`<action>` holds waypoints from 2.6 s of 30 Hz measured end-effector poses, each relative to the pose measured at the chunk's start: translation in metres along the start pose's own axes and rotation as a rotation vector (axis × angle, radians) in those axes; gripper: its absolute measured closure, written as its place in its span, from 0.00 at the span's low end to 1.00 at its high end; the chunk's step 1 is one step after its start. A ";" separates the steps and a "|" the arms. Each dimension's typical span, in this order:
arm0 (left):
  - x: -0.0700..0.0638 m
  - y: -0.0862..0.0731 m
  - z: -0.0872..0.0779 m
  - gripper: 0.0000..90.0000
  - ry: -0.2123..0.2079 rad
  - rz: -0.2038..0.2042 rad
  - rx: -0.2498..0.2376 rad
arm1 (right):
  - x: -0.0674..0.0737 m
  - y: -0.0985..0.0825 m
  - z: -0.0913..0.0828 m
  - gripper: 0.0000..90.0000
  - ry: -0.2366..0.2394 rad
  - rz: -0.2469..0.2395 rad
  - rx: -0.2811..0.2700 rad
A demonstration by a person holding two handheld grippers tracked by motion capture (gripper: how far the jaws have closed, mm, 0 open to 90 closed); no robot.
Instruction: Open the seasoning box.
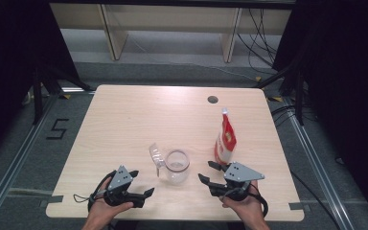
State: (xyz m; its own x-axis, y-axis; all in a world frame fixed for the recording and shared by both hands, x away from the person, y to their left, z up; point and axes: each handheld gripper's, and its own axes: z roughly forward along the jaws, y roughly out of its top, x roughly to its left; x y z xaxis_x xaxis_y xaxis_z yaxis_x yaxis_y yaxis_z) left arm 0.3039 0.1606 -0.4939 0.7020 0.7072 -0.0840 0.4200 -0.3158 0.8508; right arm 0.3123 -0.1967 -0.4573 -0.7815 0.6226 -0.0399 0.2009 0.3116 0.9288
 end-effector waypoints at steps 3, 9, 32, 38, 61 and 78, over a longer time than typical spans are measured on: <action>-0.001 -0.001 0.001 0.17 -0.007 -0.020 -0.006 | -0.001 -0.003 -0.004 0.48 -0.001 0.013 0.009; -0.001 -0.001 0.001 0.17 -0.001 -0.008 -0.002 | -0.004 -0.013 -0.021 0.46 -0.049 0.067 0.027; -0.002 -0.001 0.002 0.17 0.000 -0.017 0.000 | -0.033 -0.032 -0.039 0.33 -0.187 0.144 0.041; -0.002 0.000 0.003 0.17 -0.008 0.002 0.004 | -0.038 -0.033 -0.037 0.30 -0.236 0.182 0.054; -0.001 -0.001 0.005 0.17 -0.006 -0.003 0.015 | -0.060 -0.028 0.005 0.24 -0.248 0.129 0.020; 0.001 -0.001 0.006 0.17 0.006 0.011 0.030 | -0.069 -0.031 0.012 0.29 -0.318 0.151 0.007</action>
State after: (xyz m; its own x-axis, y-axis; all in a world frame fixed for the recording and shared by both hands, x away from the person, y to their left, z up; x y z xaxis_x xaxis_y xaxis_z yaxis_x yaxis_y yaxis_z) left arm 0.3074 0.1576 -0.4976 0.7032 0.7074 -0.0717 0.4295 -0.3423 0.8357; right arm 0.3673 -0.2402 -0.4875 -0.5194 0.8544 -0.0158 0.3051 0.2027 0.9305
